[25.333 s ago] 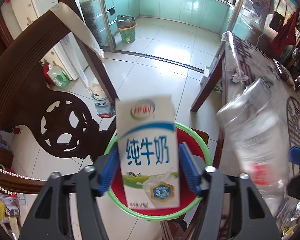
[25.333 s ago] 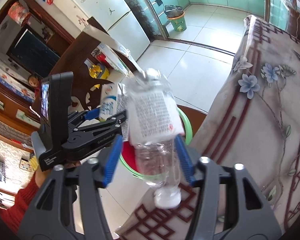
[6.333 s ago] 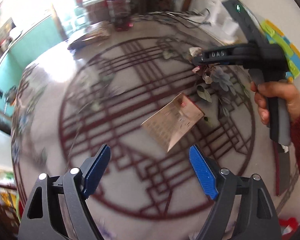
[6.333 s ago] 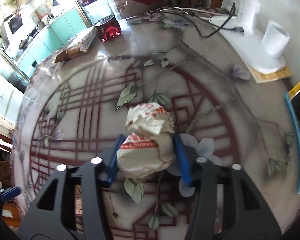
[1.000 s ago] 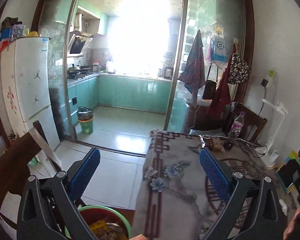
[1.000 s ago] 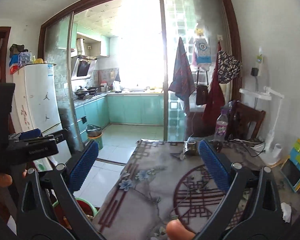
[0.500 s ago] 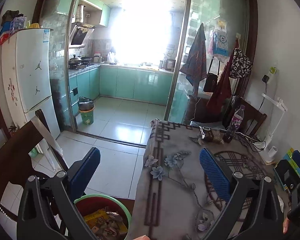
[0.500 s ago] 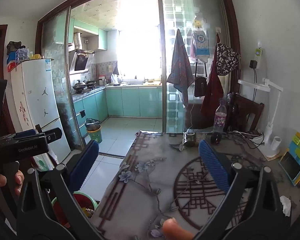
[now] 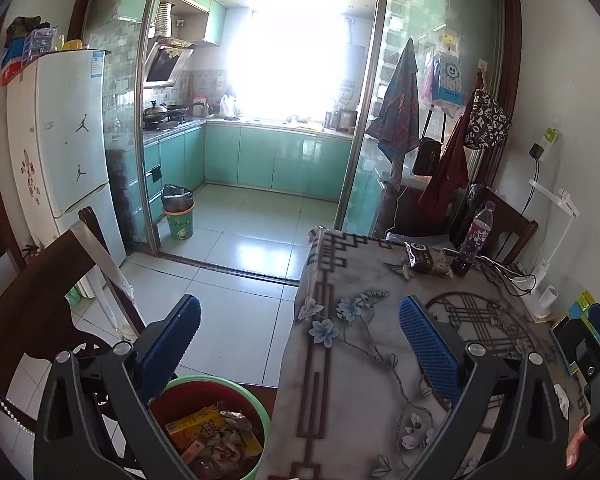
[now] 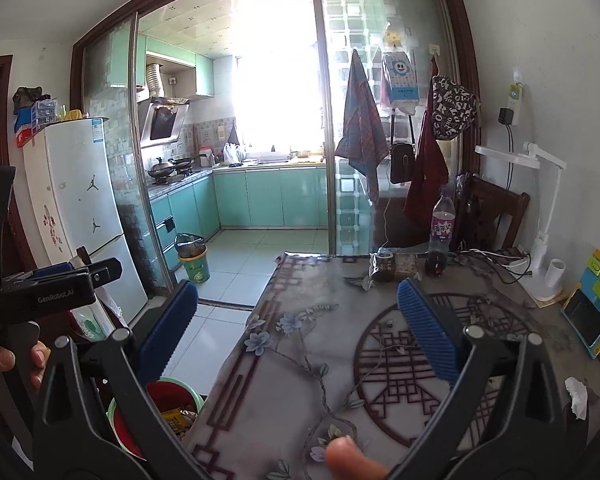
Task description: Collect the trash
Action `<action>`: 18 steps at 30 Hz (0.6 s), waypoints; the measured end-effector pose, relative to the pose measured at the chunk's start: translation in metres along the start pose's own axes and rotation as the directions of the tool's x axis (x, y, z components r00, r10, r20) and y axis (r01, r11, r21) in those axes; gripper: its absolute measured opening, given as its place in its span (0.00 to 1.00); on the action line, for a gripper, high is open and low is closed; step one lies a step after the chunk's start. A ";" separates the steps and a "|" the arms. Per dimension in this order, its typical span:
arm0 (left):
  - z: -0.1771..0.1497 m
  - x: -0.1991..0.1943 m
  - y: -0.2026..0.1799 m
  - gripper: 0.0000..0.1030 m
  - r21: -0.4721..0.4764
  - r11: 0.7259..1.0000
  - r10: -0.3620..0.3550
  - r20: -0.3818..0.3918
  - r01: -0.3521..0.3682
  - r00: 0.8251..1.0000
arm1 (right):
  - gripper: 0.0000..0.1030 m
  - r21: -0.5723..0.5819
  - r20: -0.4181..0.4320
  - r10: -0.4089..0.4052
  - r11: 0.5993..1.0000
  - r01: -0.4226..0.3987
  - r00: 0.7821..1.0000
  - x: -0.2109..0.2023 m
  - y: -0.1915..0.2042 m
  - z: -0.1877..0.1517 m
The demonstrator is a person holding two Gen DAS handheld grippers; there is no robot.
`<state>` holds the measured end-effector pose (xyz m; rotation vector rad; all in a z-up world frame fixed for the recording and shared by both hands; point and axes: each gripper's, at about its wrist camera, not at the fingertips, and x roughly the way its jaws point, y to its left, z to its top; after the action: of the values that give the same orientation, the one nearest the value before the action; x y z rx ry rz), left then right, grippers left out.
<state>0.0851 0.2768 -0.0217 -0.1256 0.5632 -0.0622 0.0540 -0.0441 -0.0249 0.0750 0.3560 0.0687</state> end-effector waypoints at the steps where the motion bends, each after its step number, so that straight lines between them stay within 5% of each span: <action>1: -0.001 -0.001 0.001 0.93 -0.002 1.000 0.001 -0.002 -0.001 1.000 | 0.96 0.003 -0.002 0.002 1.000 -0.002 1.000 0.000 0.000 0.000; 18: -0.008 -0.013 0.005 0.93 0.003 1.000 0.012 -0.014 -0.012 1.000 | 0.96 -0.010 -0.020 0.009 1.000 -0.009 1.000 -0.010 0.008 -0.007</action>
<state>0.0697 0.2819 -0.0217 -0.1187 0.5779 -0.0525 0.0413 -0.0362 -0.0272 0.0659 0.3751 0.0805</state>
